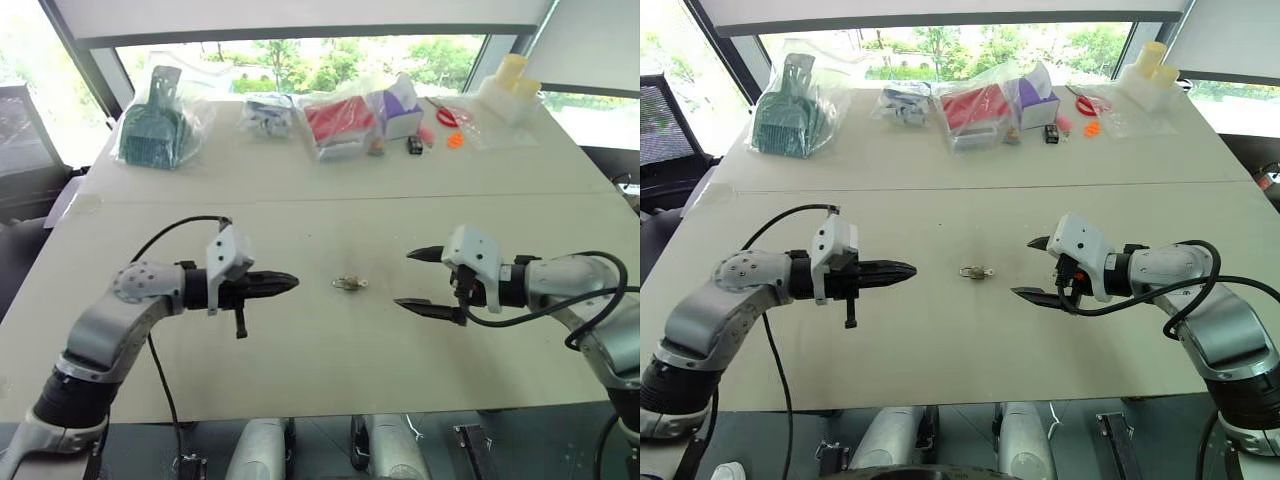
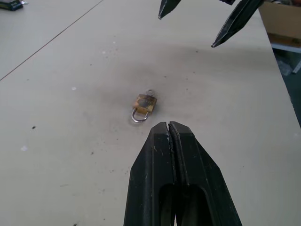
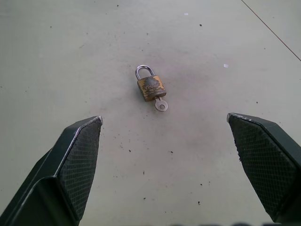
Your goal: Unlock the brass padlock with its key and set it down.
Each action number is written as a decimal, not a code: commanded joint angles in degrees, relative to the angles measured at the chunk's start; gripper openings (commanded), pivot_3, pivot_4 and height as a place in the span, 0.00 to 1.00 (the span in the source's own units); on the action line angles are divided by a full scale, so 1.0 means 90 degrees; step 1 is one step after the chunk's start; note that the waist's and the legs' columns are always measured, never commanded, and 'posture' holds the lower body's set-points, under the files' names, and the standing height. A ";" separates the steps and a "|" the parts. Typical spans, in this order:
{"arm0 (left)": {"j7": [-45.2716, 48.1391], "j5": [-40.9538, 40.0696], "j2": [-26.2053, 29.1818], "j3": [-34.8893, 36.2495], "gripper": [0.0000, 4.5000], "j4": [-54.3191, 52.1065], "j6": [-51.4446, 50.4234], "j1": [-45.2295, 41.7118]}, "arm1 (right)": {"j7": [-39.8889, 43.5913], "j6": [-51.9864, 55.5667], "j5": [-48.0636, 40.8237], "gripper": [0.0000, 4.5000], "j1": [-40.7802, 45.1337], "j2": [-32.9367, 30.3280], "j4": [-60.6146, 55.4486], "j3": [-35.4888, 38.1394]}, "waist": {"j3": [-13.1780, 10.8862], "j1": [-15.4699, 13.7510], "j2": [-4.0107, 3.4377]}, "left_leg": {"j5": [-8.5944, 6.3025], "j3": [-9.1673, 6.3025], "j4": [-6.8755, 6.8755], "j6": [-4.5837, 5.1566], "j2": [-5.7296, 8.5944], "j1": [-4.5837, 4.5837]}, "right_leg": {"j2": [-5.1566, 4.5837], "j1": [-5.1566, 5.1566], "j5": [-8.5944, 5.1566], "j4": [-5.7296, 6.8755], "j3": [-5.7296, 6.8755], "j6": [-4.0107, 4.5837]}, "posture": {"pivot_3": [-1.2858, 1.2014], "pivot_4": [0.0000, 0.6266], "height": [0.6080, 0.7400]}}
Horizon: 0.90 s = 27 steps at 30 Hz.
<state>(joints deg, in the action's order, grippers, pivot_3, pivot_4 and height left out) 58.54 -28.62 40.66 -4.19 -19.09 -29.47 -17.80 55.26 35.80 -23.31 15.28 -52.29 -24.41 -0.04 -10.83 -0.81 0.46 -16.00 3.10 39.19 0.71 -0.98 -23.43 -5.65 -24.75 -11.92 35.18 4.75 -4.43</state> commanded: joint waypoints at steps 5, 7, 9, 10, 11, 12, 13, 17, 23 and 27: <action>0.0099 0.0243 -0.0316 -0.0329 0.00 0.0254 0.0355 -0.0224 | -0.0074 -0.0049 -0.0027 0.98 0.0057 -0.0024 -0.0201 0.0155 | 0.0000 -0.0008 0.0000 | 0.0000 0.0000 0.0000 0.0000 0.0000 0.0000 | 0.0000 0.0001 0.0000 -0.0001 0.0000 0.0000 | 0.52 0.24 1.00; 0.0138 0.0372 -0.0475 -0.0487 0.00 0.0468 0.0495 -0.0310 | -0.0089 -0.0032 -0.0037 0.98 0.0040 -0.0031 -0.0224 0.0167 | 0.0000 -0.0004 0.0000 | 0.0000 0.0000 0.0000 0.0000 0.0001 0.0000 | 0.0000 0.0001 0.0000 -0.0001 0.0000 0.0000 | 0.52 0.24 1.00; 0.0270 0.0662 -0.0635 -0.0791 0.12 0.0787 0.0819 -0.0443 | -0.0116 -0.0010 -0.0042 1.00 0.0009 -0.0035 -0.0268 0.0174 | 0.0000 -0.0017 0.0000 | 0.0000 0.0001 0.0000 0.0000 0.0001 0.0000 | 0.0000 0.0001 0.0000 0.0000 0.0000 0.0000 | 0.52 0.24 1.00; 0.0351 0.0782 -0.0717 -0.0926 0.19 0.0933 0.0973 -0.0511 | -0.0138 0.0009 -0.0052 1.00 -0.0004 -0.0032 -0.0296 0.0182 | 0.0000 -0.0013 0.0000 | 0.0000 0.0000 0.0001 0.0000 0.0004 0.0000 | 0.0000 0.0001 0.0000 0.0000 0.0000 0.0000 | 0.52 0.24 1.00; 0.0394 0.0895 -0.0831 -0.1041 0.29 0.1106 0.1144 -0.0596 | -0.0160 0.0031 -0.0065 1.00 -0.0016 -0.0032 -0.0329 0.0196 | 0.0000 -0.0006 0.0000 | 0.0000 0.0001 0.0001 0.0000 0.0005 0.0000 | 0.0000 0.0001 0.0000 -0.0001 0.0000 0.0000 | 0.52 0.24 1.00; 0.0424 0.0991 -0.0939 -0.1126 0.40 0.1286 0.1294 -0.0682 | -0.0176 0.0049 -0.0072 1.00 -0.0022 -0.0032 -0.0350 0.0204 | 0.0000 -0.0006 0.0000 | 0.0000 0.0002 0.0001 0.0000 0.0005 0.0000 | 0.0000 0.0001 0.0000 -0.0001 0.0000 0.0000 | 0.52 0.24 1.00; 0.0463 0.1095 -0.1054 -0.1211 0.49 0.1513 0.1471 -0.0780 | -0.0201 0.0068 -0.0075 1.00 -0.0041 -0.0031 -0.0374 0.0224 | 0.0000 -0.0012 0.0000 | 0.0000 0.0002 0.0001 0.0000 0.0005 0.0000 | 0.0000 0.0001 0.0000 0.0000 -0.0001 0.0000 | 0.52 0.24 1.00; 0.0596 0.1503 -0.1462 -0.1411 0.93 0.2510 0.2207 -0.1150 | -0.0307 0.0145 -0.0099 1.00 -0.0161 -0.0026 -0.0510 0.0299 | 0.0000 -0.0008 0.0001 | 0.0000 0.0002 0.0002 0.0000 0.0006 0.0000 | 0.0000 0.0001 0.0001 0.0000 0.0000 -0.0001 | 0.52 0.24 1.00; 0.0986 0.1928 -0.2023 -0.1661 1.00 0.4010 0.2999 -0.1807 | -0.0515 0.0311 -0.0163 1.00 -0.0394 -0.0001 -0.0818 0.0424 | 0.0001 -0.0026 0.0001 | 0.0000 0.0001 0.0003 0.0001 0.0006 0.0000 | 0.0000 0.0002 0.0011 0.0001 0.0001 -0.0018 | 0.52 0.24 1.00; 0.1088 0.2201 -0.2387 -0.1728 1.00 0.5031 0.3532 -0.2217 | -0.0651 0.0416 -0.0209 1.00 -0.0513 0.0027 -0.1002 0.0475 | 0.0001 -0.0012 0.0002 | 0.0000 0.0002 0.0005 0.0001 0.0007 -0.0002 | -0.0001 0.0002 0.0012 0.0000 0.0001 -0.0019 | 0.52 0.24 1.00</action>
<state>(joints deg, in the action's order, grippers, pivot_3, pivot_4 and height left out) 67.69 -9.85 19.83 -19.63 23.96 -0.41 -36.06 50.03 39.46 -24.08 10.83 -52.31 -31.14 2.15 -10.82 -0.92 0.49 -16.01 3.11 39.23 0.72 -0.91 -23.44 -5.66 -24.74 -11.80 35.19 4.76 -4.62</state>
